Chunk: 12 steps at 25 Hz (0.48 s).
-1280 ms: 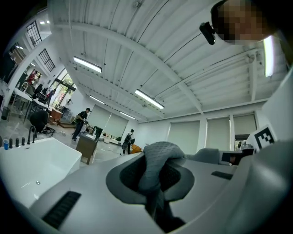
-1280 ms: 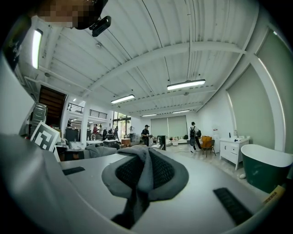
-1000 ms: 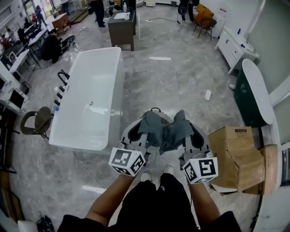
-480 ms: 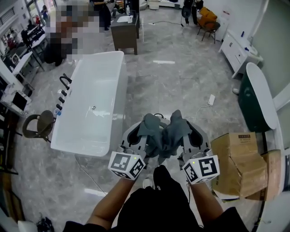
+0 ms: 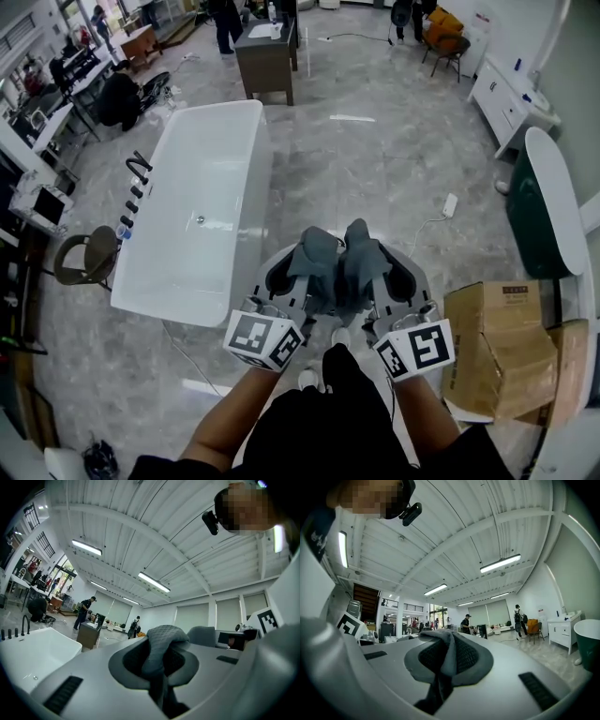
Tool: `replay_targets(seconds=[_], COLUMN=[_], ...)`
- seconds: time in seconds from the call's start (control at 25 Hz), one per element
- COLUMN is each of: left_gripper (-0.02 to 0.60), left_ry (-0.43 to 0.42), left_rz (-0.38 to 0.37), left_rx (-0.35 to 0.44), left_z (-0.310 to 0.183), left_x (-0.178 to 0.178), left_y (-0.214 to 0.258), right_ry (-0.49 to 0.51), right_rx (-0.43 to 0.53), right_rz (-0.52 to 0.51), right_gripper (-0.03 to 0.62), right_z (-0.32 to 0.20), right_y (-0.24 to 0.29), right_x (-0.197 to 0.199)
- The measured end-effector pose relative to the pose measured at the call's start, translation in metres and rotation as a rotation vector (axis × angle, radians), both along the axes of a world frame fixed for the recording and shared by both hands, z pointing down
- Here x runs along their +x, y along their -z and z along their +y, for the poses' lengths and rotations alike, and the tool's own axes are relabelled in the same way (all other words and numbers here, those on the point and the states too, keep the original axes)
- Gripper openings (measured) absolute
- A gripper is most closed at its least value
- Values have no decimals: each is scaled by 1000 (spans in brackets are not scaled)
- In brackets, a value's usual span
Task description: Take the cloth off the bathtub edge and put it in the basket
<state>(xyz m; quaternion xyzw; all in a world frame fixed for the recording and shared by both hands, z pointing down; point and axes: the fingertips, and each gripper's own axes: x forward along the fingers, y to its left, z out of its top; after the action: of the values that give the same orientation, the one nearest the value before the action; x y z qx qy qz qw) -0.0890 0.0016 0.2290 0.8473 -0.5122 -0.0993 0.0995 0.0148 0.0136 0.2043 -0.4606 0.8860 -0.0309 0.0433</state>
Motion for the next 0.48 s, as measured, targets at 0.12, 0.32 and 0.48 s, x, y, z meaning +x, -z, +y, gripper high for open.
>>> replay_targets(seconds=[0.12, 0.32, 0.48], left_gripper=[43, 43, 43], left_ry=[11, 24, 40], left_rz=[-12, -38, -54], left_rx=[-1, -3, -36], left_z=[-17, -49, -71], left_x=[0, 10, 15], left_y=[-2, -13, -30], right_ry=[-5, -17, -20], right_rx=[-10, -52, -78], right_rz=[-14, -52, -26], right_gripper=[38, 38, 38], right_z=[-19, -57, -80], right_y=[-3, -17, -34], right_x=[3, 20, 26])
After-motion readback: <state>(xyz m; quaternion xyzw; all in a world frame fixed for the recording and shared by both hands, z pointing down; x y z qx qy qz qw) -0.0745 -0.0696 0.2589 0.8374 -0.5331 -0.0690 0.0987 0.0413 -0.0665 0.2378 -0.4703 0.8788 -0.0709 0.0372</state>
